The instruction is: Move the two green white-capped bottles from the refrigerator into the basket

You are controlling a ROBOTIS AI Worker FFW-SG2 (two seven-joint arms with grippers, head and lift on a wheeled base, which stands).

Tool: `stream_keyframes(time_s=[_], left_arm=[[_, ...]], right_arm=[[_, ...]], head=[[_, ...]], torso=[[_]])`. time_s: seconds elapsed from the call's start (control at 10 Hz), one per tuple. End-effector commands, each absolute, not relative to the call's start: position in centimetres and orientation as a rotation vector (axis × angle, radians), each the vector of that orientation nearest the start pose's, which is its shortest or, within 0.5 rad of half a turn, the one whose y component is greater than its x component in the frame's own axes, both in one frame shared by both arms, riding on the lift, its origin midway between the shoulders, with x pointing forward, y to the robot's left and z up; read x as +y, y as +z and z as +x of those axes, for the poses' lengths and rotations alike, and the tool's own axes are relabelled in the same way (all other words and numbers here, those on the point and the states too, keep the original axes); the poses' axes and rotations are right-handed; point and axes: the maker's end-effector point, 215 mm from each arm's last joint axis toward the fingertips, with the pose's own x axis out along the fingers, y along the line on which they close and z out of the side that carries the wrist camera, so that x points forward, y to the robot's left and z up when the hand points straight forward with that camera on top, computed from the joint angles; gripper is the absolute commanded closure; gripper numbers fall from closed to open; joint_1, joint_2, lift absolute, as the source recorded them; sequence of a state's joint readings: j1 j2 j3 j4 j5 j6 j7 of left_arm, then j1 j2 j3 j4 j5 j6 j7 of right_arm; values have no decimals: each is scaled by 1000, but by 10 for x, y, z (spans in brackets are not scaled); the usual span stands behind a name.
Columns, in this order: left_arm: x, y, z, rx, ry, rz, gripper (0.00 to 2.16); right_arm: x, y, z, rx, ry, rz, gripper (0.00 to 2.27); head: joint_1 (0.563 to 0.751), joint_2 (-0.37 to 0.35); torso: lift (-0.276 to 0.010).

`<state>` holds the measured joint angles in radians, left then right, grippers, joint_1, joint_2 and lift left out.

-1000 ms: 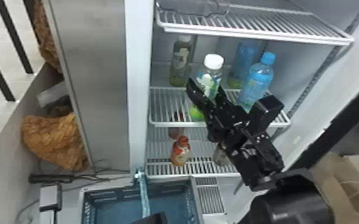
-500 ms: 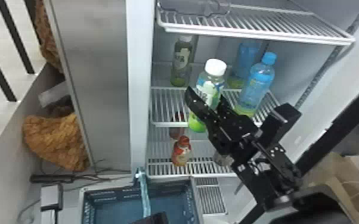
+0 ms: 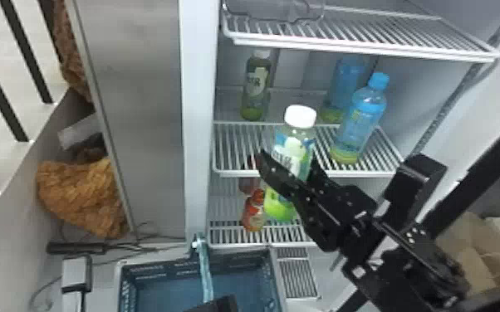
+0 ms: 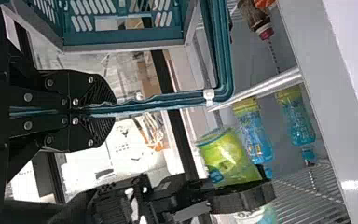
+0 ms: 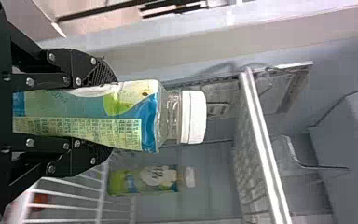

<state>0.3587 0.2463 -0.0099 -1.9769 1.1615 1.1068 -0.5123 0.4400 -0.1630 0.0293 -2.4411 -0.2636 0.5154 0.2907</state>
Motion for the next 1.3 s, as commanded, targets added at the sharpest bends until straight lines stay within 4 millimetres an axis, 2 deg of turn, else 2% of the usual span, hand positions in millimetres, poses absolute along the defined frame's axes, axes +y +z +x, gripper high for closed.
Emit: stream_keyframes(time_s=[0.0,0.2,0.7,0.9,1.0,1.2], left_arm=[[10,-376,286,840,-1053,-1052,1187],[11,-377,287,840,-1050,-1050,1185],[7,-375,286,845,-1063,-1041,1187],[7,-376,286,847,-1064,-1039,1185],[6,-375,286,849,-1068,-1038,1187],[6,-375,286,849,-1068,-1038,1187]], right_arm=[[-124,-254,408,185,495,115,874],[-128,-290,386,335,525,113,874],[-126,-350,348,580,542,124,874],[-113,-373,341,668,592,137,874],[-100,-387,335,712,633,169,874],[-89,-403,332,761,668,183,874]], head=[[695,-174],[695,-186],[695,-211],[695,-213],[695,-203],[695,-179]], torso=[[-4],[-4],[-4],[-4],[-4],[-4]])
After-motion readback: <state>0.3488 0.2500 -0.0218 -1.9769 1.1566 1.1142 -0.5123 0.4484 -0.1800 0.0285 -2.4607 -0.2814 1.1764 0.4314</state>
